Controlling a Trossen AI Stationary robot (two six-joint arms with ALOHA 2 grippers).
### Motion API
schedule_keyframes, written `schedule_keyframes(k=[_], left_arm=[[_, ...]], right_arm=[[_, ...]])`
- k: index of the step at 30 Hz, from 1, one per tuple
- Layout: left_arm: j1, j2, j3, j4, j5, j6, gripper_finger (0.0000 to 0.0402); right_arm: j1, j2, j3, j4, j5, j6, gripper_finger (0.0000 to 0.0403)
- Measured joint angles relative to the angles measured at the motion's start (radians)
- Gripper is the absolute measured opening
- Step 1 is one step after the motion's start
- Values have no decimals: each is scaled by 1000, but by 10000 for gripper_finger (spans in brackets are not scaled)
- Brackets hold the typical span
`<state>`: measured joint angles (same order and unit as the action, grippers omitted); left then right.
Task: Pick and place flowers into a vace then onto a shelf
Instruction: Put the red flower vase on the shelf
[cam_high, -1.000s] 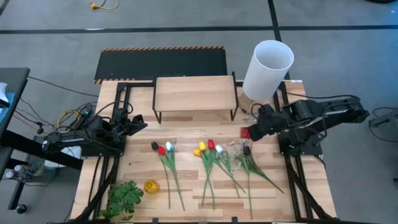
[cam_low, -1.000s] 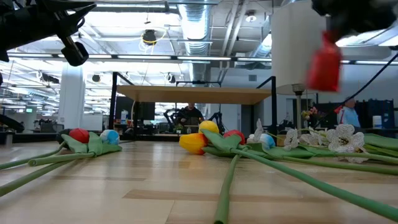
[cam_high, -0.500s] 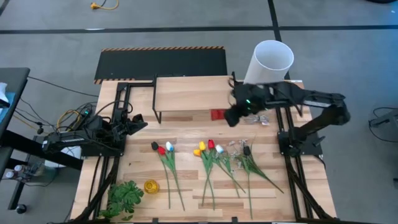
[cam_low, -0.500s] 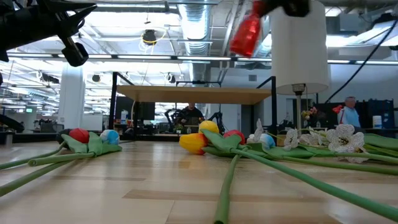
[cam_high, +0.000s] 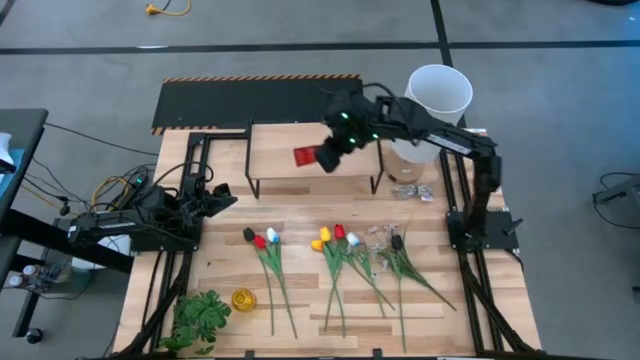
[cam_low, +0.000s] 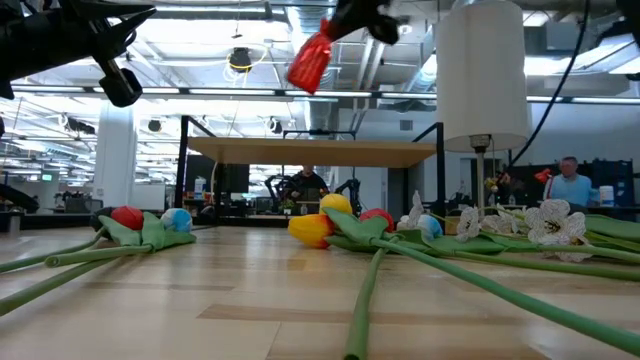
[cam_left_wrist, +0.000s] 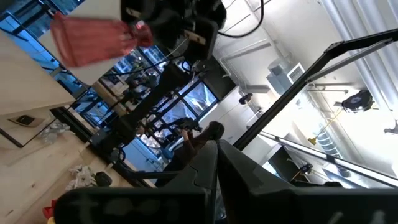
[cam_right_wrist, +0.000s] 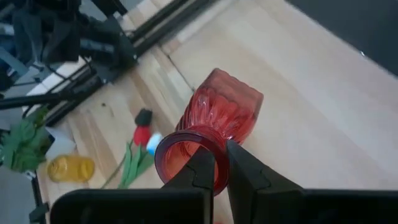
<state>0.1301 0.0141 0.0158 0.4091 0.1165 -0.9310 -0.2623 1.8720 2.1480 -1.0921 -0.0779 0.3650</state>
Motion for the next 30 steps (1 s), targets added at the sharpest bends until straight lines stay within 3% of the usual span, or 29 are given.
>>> schedule_keyframes(k=[10, 26, 30], left_arm=[[0, 0, 0, 0, -24, 0, 0], [0, 0, 0, -4, -43, 1, 0], [0, 0, 0, -5, -53, 2, 0]], right_arm=[[-69, 226, 208, 7, -138, -55, 10], [-130, 229, 197, 53, -150, -47, 11], [-144, 229, 204, 42, -219, 43, 10]])
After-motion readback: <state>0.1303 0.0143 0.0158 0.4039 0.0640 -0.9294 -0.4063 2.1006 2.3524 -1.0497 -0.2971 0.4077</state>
